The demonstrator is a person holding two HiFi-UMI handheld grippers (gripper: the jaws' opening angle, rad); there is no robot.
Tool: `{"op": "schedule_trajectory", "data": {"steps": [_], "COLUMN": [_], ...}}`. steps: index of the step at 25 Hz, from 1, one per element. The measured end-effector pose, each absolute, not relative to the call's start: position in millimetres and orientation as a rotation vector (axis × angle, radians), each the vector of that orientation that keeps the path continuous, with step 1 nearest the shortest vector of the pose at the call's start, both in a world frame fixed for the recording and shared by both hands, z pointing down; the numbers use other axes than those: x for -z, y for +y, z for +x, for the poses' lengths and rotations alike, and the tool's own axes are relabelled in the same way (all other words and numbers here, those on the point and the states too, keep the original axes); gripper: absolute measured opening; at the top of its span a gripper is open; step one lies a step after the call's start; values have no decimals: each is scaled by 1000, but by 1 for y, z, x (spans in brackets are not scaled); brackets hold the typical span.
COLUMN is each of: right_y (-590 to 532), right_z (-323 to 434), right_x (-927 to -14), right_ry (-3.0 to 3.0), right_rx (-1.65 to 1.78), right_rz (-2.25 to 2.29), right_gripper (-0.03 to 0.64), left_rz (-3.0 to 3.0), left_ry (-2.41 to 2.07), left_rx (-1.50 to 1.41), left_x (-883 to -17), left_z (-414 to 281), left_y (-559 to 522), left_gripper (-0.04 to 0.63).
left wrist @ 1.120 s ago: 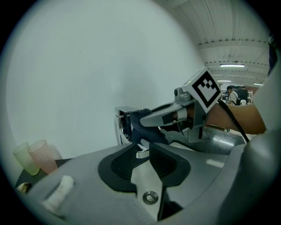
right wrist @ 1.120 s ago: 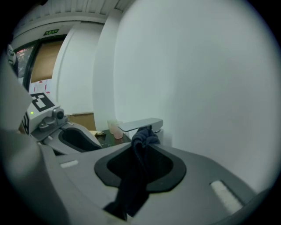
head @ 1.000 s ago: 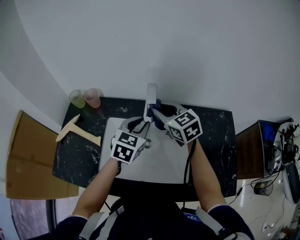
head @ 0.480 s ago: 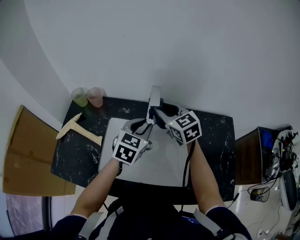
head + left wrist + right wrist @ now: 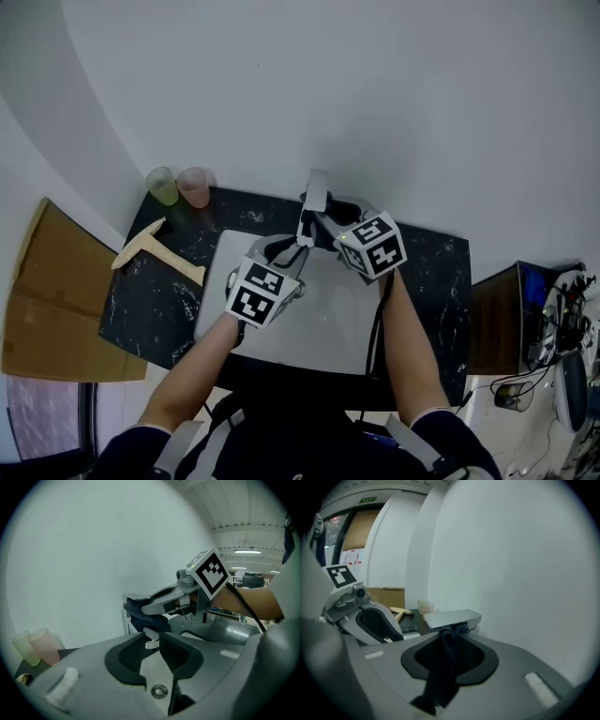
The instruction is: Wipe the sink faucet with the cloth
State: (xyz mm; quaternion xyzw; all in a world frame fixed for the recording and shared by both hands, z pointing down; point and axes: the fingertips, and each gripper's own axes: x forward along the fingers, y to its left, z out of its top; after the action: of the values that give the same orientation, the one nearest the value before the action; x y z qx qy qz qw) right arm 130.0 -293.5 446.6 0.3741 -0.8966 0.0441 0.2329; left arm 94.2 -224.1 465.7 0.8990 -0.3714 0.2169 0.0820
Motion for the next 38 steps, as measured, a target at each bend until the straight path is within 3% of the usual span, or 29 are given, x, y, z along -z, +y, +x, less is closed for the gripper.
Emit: {"op": "schedule_trajectory", "data": {"steps": [20,32,38], "right_y": [-222,-175,-190], "right_z": [105,115,118], "right_x": [-450,-482,-505], "right_ry": [-2431,-2478,-2467], "right_rx": [-174,-319,-384], "right_rz": [655,606,701], "right_gripper": [86,86,87], "left_rz": [2680,2598,2618], "left_ry": [-1120,-1148,-1181], "left_rx": [-645,-755,-668], "left_x": [-467,-495,-477], "left_z": [94,72,72], "left_y": [-220,-203,-208], "left_gripper": [95,95,95]}}
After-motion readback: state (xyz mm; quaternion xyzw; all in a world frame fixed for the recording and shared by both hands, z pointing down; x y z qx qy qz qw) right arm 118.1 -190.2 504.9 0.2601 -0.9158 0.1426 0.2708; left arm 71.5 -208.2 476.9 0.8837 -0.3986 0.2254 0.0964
